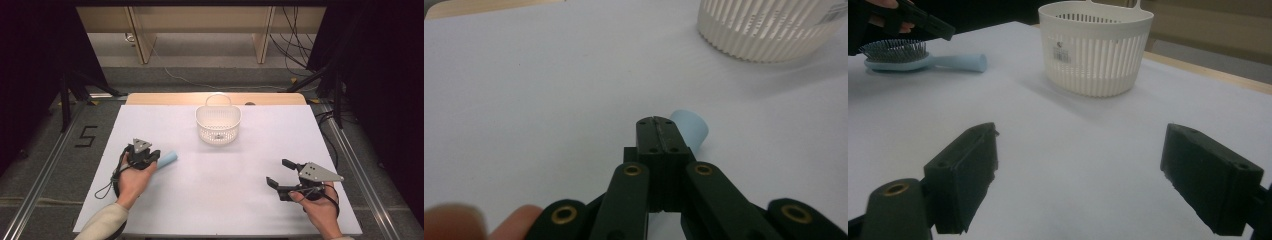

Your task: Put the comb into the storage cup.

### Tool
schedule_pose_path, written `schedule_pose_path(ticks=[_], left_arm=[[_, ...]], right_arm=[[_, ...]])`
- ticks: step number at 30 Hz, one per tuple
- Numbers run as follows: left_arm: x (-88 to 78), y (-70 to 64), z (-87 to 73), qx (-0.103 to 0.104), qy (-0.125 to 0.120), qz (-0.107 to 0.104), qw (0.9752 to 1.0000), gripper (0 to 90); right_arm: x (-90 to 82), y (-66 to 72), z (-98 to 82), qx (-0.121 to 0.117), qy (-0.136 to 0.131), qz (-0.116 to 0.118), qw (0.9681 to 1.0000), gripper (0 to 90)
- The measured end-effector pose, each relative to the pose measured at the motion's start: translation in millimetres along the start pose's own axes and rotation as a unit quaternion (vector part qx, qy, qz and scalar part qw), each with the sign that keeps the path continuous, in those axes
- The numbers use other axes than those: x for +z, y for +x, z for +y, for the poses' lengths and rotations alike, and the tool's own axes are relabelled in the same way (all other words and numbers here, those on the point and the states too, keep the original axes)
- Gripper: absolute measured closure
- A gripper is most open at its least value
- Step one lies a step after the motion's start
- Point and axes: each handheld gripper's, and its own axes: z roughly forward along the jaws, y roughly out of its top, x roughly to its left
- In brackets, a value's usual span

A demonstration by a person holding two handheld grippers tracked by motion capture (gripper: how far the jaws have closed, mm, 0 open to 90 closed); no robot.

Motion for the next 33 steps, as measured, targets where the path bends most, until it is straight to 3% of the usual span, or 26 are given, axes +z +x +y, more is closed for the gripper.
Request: schedule_pose_path(ticks=[7,13,33], left_arm=[[24.6,-5.3,9.7,0.000,0.037,0.026,0.9990,90.0],[39.0,-5.2,7.6,-0.007,0.057,0.040,0.9975,90.0],[50.6,-2.2,5.6,-0.020,0.081,0.049,0.9953,90.0]], right_arm=[[0.7,0.8,0.0,-0.003,0.001,0.003,1.0000,15.8],[0.8,0.4,-0.4,-0.003,0.004,0.001,1.0000,15.7],[1.8,0.7,-0.5,0.002,0.003,0.003,1.0000,15.7]])
